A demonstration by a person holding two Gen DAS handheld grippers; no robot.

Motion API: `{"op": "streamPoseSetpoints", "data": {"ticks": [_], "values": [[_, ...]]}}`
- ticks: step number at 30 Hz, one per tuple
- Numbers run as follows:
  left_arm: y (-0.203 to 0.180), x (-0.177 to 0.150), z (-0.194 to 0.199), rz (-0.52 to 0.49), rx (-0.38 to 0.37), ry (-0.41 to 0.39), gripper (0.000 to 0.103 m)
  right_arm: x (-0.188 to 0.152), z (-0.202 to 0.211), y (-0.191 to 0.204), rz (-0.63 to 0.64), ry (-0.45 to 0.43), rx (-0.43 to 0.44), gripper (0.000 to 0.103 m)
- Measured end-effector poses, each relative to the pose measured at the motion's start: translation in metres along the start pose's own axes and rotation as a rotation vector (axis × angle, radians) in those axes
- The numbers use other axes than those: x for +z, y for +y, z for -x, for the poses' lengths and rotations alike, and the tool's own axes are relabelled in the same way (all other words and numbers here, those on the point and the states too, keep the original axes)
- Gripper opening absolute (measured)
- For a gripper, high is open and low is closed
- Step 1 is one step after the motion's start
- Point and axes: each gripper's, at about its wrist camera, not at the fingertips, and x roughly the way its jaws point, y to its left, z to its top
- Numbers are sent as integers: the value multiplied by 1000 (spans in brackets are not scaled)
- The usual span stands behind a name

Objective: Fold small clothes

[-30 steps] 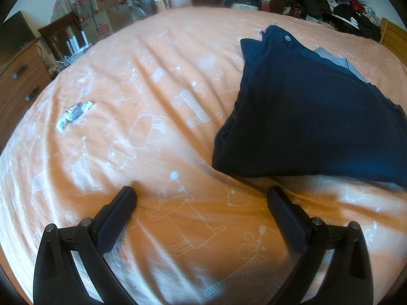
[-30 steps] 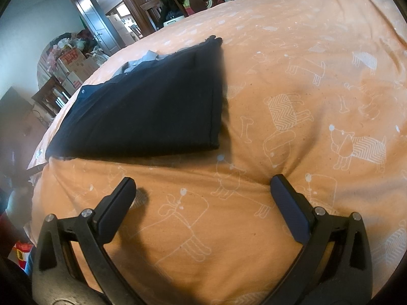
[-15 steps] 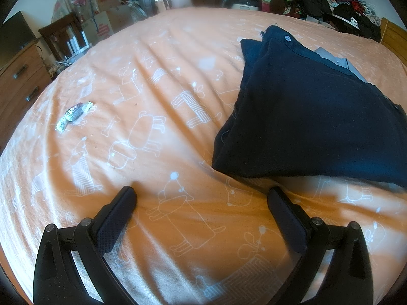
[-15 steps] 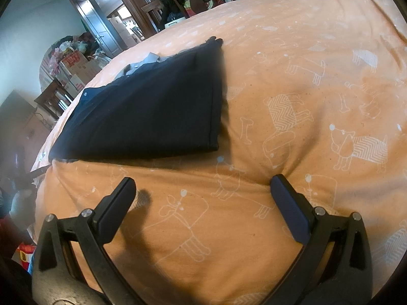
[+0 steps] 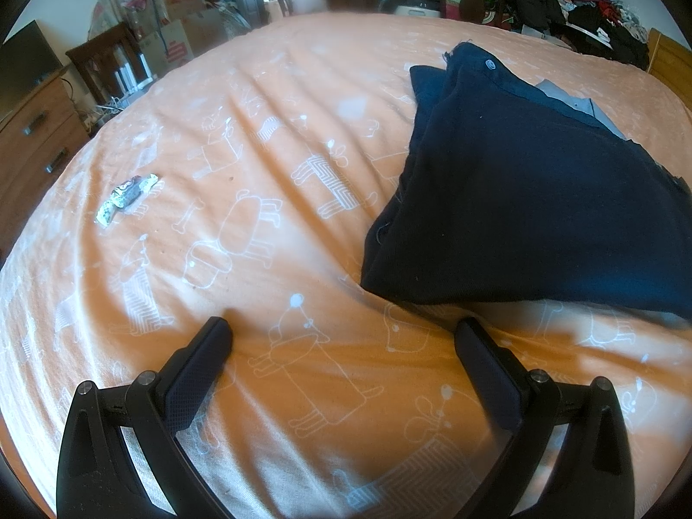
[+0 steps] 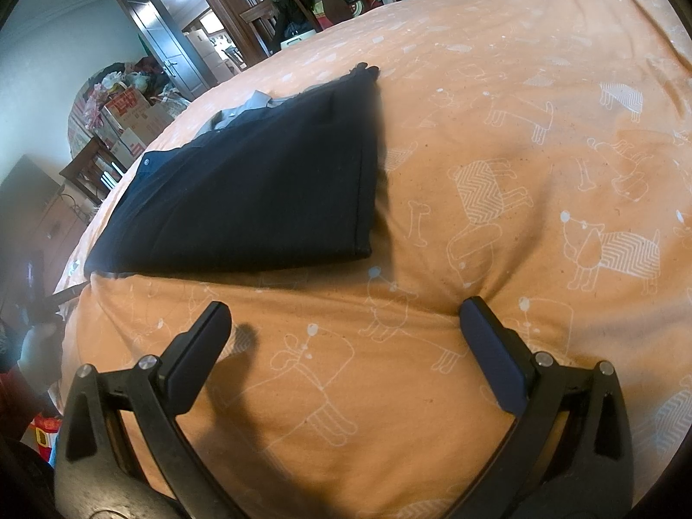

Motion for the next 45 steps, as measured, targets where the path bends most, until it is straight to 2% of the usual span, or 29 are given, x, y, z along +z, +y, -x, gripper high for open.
{"op": "streamPoseSetpoints", "data": {"ticks": [22,31,35,39,41,45], "values": [[-2,-2,2,-3,8,3,103,1,2,4,9,6,-22,103],[3,3,-2,-26,25,31,103,1,-3,23,83,64,-163,103],[14,10,-6,-13,-18,93,103,7,-9,35,121,160,-250,103],[28,13,-8,9,-59,101,103,19,-8,42,112,225,-305,103],[32,14,-4,9,-70,84,103,29,3,53,99,184,-316,103],[37,14,5,1,-98,61,101,46,28,94,160,69,-325,103]]}}
